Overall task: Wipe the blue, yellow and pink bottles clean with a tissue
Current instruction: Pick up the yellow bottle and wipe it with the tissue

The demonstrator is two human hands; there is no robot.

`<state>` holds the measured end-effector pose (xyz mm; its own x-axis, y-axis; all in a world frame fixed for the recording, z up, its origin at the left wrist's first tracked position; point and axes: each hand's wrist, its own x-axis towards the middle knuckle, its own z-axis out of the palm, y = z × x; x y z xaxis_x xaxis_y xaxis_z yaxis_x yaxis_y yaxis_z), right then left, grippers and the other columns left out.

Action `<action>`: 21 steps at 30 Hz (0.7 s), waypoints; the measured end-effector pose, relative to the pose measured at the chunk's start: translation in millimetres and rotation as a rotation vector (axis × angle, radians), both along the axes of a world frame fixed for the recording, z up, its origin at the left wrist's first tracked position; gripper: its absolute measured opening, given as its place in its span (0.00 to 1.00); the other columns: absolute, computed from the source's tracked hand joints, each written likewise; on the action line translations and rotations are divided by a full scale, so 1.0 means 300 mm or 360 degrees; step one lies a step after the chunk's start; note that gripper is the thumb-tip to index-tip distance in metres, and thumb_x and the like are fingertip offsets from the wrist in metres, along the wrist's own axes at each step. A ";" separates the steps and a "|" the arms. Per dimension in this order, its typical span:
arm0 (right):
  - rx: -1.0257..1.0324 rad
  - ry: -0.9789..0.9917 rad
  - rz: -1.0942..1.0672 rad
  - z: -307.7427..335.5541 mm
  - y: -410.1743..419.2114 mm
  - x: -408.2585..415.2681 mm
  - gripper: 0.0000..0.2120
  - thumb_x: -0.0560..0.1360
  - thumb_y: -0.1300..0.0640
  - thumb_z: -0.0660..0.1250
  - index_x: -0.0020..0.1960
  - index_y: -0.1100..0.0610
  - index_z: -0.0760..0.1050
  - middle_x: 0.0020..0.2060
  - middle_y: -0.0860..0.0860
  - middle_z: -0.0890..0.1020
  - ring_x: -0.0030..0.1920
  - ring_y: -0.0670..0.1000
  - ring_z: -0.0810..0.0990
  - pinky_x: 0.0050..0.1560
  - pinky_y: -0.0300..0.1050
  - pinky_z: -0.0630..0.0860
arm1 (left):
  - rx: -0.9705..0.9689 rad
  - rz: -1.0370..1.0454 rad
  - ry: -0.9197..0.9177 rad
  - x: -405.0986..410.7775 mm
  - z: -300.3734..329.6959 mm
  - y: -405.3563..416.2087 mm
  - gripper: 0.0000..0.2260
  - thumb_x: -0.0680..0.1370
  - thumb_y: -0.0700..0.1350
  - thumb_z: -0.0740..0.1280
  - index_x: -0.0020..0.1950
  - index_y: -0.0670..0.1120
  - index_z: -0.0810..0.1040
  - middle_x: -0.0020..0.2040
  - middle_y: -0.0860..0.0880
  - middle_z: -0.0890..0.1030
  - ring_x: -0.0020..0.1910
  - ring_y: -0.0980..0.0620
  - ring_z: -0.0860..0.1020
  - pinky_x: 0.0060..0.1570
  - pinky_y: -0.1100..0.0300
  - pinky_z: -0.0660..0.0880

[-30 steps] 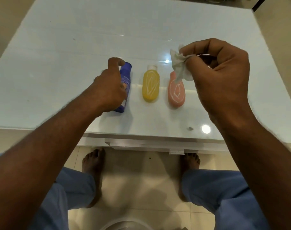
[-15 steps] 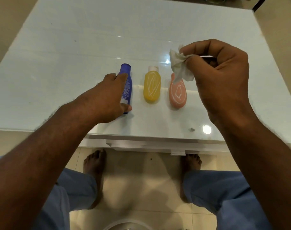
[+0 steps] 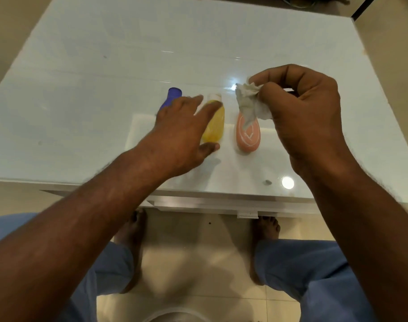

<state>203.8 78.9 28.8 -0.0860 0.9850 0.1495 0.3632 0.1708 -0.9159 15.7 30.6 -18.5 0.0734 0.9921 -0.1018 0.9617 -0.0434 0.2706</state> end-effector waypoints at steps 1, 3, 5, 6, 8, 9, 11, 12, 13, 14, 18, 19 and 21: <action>-0.0009 -0.0001 -0.0004 -0.001 0.000 0.001 0.08 0.79 0.59 0.71 0.50 0.50 0.88 0.46 0.44 0.90 0.46 0.42 0.87 0.50 0.40 0.84 | -0.0037 -0.0032 0.0053 0.015 -0.009 -0.003 0.37 0.80 0.63 0.65 0.84 0.60 0.50 0.85 0.45 0.55 0.84 0.41 0.52 0.79 0.40 0.55; -0.0015 -0.0005 -0.0004 -0.004 -0.002 0.005 0.08 0.79 0.58 0.70 0.50 0.50 0.88 0.47 0.45 0.90 0.48 0.43 0.87 0.52 0.43 0.86 | -0.0111 -0.0046 0.0152 0.032 -0.025 -0.003 0.36 0.81 0.66 0.62 0.83 0.65 0.46 0.86 0.44 0.52 0.84 0.39 0.46 0.79 0.37 0.49; -0.0015 -0.0018 0.0003 -0.006 -0.002 0.008 0.08 0.79 0.58 0.70 0.51 0.51 0.88 0.48 0.45 0.90 0.49 0.44 0.88 0.54 0.45 0.87 | -0.0151 -0.0049 0.0244 0.040 -0.031 -0.001 0.35 0.81 0.69 0.58 0.82 0.67 0.44 0.86 0.42 0.51 0.84 0.37 0.40 0.79 0.35 0.45; -0.0017 -0.0021 0.0009 -0.006 -0.002 0.010 0.08 0.79 0.58 0.70 0.51 0.51 0.88 0.48 0.45 0.90 0.50 0.44 0.88 0.55 0.45 0.87 | -0.0163 -0.0058 0.0279 0.044 -0.033 -0.002 0.34 0.81 0.69 0.57 0.82 0.68 0.44 0.85 0.42 0.51 0.84 0.37 0.39 0.79 0.34 0.44; -0.0021 -0.0021 0.0017 -0.004 -0.002 0.011 0.08 0.79 0.58 0.70 0.51 0.50 0.88 0.48 0.45 0.90 0.50 0.44 0.88 0.56 0.46 0.87 | -0.0197 -0.0086 0.0323 0.048 -0.035 -0.002 0.33 0.80 0.70 0.56 0.83 0.67 0.46 0.85 0.41 0.52 0.84 0.36 0.37 0.79 0.32 0.43; -0.0020 -0.0021 0.0021 -0.004 -0.002 0.011 0.08 0.79 0.58 0.70 0.51 0.50 0.88 0.48 0.44 0.90 0.50 0.44 0.88 0.56 0.47 0.87 | -0.0218 -0.0095 0.0341 0.049 -0.035 -0.002 0.33 0.80 0.70 0.55 0.83 0.66 0.47 0.85 0.41 0.53 0.83 0.36 0.37 0.79 0.31 0.43; -0.0013 -0.0025 0.0031 -0.003 -0.004 0.010 0.09 0.79 0.58 0.70 0.50 0.48 0.88 0.47 0.43 0.89 0.50 0.43 0.88 0.56 0.47 0.87 | -0.0233 -0.0091 0.0373 0.054 -0.032 -0.005 0.33 0.80 0.70 0.55 0.83 0.65 0.49 0.84 0.41 0.56 0.84 0.36 0.38 0.79 0.31 0.43; -0.0012 -0.0029 0.0031 -0.003 -0.004 0.009 0.09 0.79 0.59 0.70 0.49 0.48 0.87 0.46 0.43 0.89 0.49 0.43 0.88 0.56 0.47 0.87 | -0.0227 -0.0085 0.0388 0.058 -0.028 -0.006 0.32 0.80 0.70 0.56 0.83 0.65 0.51 0.83 0.41 0.58 0.84 0.36 0.38 0.79 0.31 0.42; -0.0013 -0.0034 0.0029 -0.005 -0.004 0.009 0.09 0.80 0.59 0.70 0.49 0.48 0.87 0.46 0.43 0.89 0.49 0.43 0.88 0.56 0.48 0.87 | -0.0216 -0.0080 0.0404 0.062 -0.023 -0.006 0.32 0.81 0.69 0.56 0.83 0.65 0.53 0.82 0.40 0.61 0.84 0.36 0.39 0.79 0.31 0.42; -0.0014 -0.0041 0.0023 -0.006 -0.003 0.008 0.08 0.80 0.59 0.70 0.50 0.48 0.87 0.46 0.43 0.89 0.50 0.43 0.88 0.56 0.48 0.87 | -0.0207 -0.0080 0.0419 0.065 -0.016 -0.007 0.31 0.81 0.69 0.57 0.82 0.65 0.55 0.81 0.40 0.64 0.84 0.36 0.40 0.79 0.31 0.42; -0.0021 -0.0050 0.0014 -0.008 0.000 0.009 0.08 0.80 0.57 0.70 0.51 0.49 0.88 0.48 0.44 0.89 0.50 0.44 0.88 0.58 0.49 0.88 | -0.0252 -0.0095 0.0414 0.074 0.021 -0.026 0.26 0.81 0.67 0.58 0.79 0.65 0.63 0.77 0.43 0.71 0.84 0.36 0.45 0.78 0.31 0.41; -0.0018 -0.0058 0.0014 -0.009 0.001 0.009 0.07 0.80 0.57 0.70 0.52 0.49 0.88 0.48 0.44 0.89 0.50 0.44 0.87 0.58 0.49 0.88 | -0.0275 -0.0103 0.0399 0.077 0.028 -0.036 0.25 0.81 0.67 0.58 0.78 0.65 0.64 0.76 0.44 0.73 0.84 0.37 0.46 0.78 0.31 0.41; -0.0012 -0.0064 0.0016 -0.009 0.002 0.007 0.07 0.81 0.57 0.70 0.52 0.49 0.87 0.47 0.43 0.89 0.50 0.44 0.87 0.57 0.48 0.87 | -0.0326 -0.0123 0.0382 0.083 0.038 -0.063 0.24 0.82 0.66 0.59 0.78 0.65 0.63 0.76 0.46 0.74 0.84 0.37 0.48 0.78 0.31 0.42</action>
